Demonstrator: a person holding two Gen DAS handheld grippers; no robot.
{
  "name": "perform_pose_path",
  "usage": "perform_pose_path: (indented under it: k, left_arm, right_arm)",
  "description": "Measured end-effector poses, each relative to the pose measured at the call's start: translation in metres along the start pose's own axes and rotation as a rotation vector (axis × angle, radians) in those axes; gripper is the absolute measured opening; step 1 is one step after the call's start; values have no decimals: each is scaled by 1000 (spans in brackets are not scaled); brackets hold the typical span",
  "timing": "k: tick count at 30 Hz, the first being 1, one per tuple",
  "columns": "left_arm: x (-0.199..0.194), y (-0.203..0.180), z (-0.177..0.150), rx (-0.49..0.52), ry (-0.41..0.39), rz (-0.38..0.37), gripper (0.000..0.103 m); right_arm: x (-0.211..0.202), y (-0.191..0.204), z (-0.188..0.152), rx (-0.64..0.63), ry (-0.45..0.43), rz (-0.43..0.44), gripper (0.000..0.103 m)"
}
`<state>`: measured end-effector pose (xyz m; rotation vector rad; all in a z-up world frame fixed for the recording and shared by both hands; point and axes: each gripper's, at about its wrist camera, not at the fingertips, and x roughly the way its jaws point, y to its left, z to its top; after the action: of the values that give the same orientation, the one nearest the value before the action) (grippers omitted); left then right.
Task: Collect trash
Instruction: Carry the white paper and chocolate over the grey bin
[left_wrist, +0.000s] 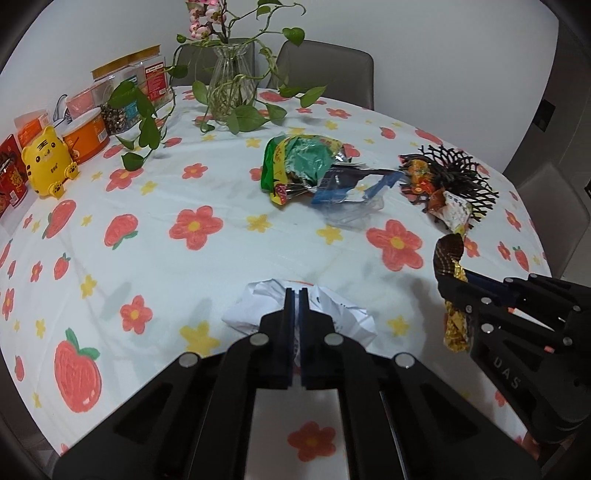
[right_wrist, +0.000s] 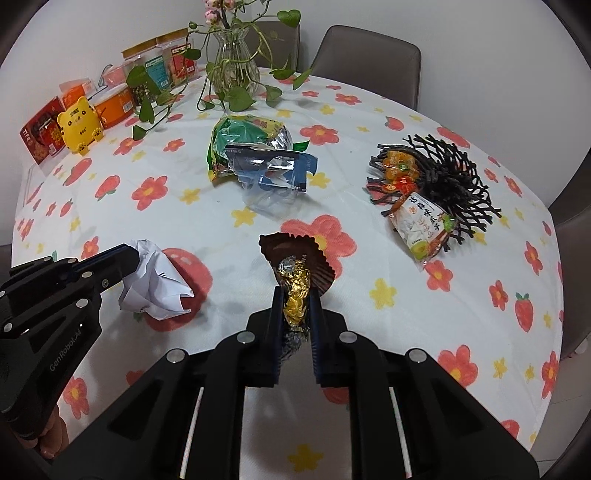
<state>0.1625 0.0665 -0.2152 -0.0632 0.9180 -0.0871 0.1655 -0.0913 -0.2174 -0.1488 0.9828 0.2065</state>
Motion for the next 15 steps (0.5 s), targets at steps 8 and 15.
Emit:
perform_pose_path:
  k: [8, 15]
  left_arm:
    - [-22, -13, -6, 71, -18, -57, 2]
    - [-39, -44, -15, 168, -28, -137, 2]
  right_arm:
    - [-30, -9, -19, 40, -17, -47, 12]
    - [-61, -30, -46, 137, -33, -91, 12]
